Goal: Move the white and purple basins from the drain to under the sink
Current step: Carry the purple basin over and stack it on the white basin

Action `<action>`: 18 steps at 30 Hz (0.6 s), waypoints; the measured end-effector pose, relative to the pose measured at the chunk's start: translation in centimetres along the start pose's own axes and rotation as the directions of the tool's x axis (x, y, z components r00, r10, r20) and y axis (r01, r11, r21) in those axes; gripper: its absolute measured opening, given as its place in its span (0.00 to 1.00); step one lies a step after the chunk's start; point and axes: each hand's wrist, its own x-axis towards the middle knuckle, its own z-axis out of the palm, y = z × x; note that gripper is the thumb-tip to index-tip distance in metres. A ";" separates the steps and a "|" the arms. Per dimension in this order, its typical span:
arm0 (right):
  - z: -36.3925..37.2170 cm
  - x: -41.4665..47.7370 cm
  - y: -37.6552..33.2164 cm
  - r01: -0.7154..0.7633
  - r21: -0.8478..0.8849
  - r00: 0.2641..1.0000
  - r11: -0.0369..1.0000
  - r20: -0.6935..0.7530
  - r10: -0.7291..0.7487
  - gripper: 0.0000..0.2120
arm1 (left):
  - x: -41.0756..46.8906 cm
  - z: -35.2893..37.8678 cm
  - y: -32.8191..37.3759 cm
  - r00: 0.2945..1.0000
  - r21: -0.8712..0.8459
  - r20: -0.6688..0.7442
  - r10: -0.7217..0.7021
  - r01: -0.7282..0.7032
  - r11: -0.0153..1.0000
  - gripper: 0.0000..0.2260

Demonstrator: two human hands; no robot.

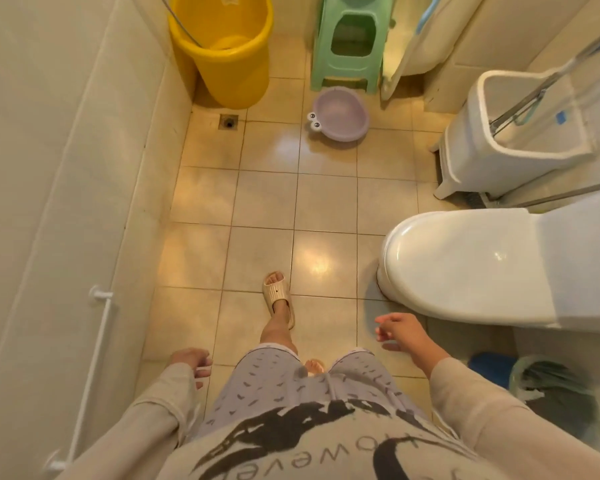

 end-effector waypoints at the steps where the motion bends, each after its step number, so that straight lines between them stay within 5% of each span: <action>1: -0.1 0.5 -0.4 -0.031 0.021 0.999 0.999 -0.013 0.031 0.06 | 0.3 0.2 2.6 1.000 0.009 -0.008 0.020 -0.020 1.000 0.07; 10: -1.1 3.7 -6.4 -0.202 0.255 0.966 0.946 -0.110 0.235 0.05 | -0.7 1.3 25.1 0.958 0.091 0.144 0.246 -0.261 0.961 0.06; 18: -2.0 8.7 -16.4 -0.212 0.284 0.956 0.935 -0.139 0.259 0.05 | 1.3 1.6 35.3 0.961 0.112 0.138 0.240 -0.256 0.960 0.05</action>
